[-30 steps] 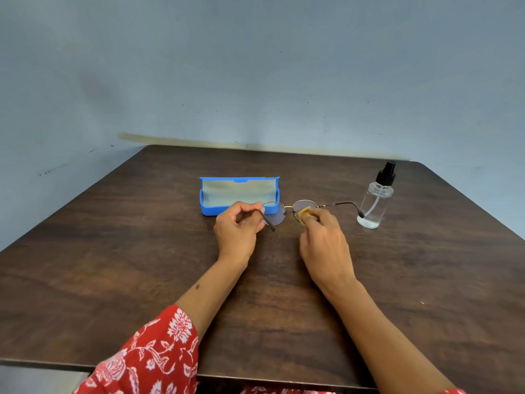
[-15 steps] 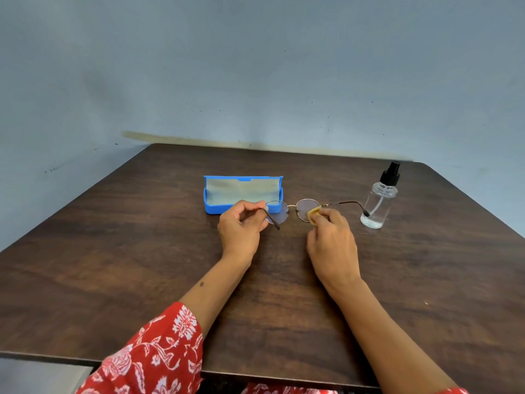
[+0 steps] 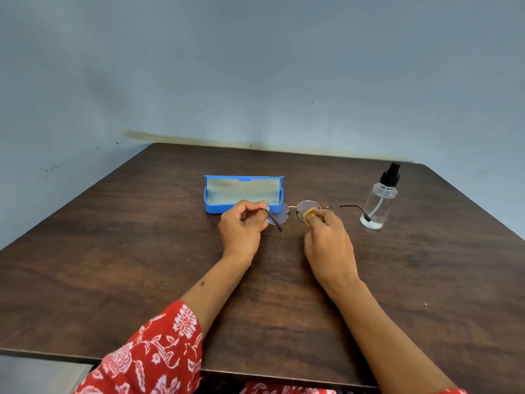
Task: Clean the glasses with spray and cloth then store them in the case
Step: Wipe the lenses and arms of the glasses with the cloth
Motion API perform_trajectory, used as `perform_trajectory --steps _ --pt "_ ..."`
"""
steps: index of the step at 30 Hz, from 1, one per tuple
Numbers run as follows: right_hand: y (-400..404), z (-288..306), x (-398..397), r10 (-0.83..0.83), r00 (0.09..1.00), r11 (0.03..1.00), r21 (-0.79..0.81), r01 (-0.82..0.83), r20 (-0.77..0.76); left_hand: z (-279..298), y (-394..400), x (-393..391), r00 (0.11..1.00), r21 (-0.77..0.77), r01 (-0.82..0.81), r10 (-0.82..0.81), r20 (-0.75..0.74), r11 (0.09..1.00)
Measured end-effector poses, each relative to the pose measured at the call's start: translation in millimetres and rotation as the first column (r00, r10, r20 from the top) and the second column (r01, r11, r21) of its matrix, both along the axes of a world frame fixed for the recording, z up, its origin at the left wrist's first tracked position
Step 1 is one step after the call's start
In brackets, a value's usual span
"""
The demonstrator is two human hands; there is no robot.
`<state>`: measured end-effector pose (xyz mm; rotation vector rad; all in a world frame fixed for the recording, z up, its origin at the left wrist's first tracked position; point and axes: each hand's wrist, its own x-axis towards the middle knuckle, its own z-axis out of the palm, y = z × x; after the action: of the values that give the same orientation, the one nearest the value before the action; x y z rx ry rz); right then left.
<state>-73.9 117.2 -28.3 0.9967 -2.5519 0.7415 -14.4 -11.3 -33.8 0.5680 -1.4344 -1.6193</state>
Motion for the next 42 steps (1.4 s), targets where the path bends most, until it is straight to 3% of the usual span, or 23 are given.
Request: perform_trajectory --steps 2,6,11,15,20,25,30,34,39,42 --pt "-0.7 -1.5 0.4 0.026 1.0 0.999 0.019 -0.025 -0.012 -0.2 0.0 0.9 1.0 0.006 0.004 -0.004 -0.016 1.0" --pt "4.7 -1.6 -3.1 -0.106 0.992 0.992 -0.056 0.11 0.068 -0.4 -0.1 1.3 1.0 0.001 0.013 -0.013 -0.002 1.0" --pt "0.1 -1.6 0.3 0.016 1.0 1.0 0.012 -0.015 -0.01 -0.3 -0.1 0.5 1.0 0.023 0.015 -0.015 -0.017 1.0" --pt "4.6 -0.8 -3.0 -0.095 0.994 0.995 -0.036 0.097 0.054 -0.7 0.0 0.3 1.0 0.014 0.017 -0.017 -0.005 1.0" --pt "2.7 -1.1 -0.7 0.011 1.0 0.999 0.038 -0.011 -0.005 -0.9 -0.5 -0.7 1.0 0.018 0.01 -0.01 -0.006 1.0" --pt "5.6 0.9 -1.8 -0.102 0.994 0.995 -0.011 0.103 0.05 -1.1 -0.4 0.4 1.0 0.01 0.018 -0.018 -0.009 1.0" --pt "2.5 -0.2 0.3 0.012 1.0 0.999 0.034 -0.012 -0.003 -1.6 -0.4 -0.1 1.0 0.018 0.011 -0.011 -0.017 1.0" --pt "4.9 1.1 -1.8 -0.096 0.995 0.995 -0.009 0.097 0.041 -2.5 -0.9 -0.1 1.0 0.015 0.011 -0.011 -0.008 1.0" --pt "2.4 0.3 2.4 0.024 0.999 0.999 0.039 -0.023 -0.024 -3.4 -2.0 -0.6 1.0 0.021 0.011 -0.011 -0.005 1.0" --pt "4.5 1.6 -0.7 -0.067 0.998 0.998 0.018 0.067 0.012 -3.3 -1.5 -0.5 1.0 0.018 0.017 -0.017 -0.006 1.0"
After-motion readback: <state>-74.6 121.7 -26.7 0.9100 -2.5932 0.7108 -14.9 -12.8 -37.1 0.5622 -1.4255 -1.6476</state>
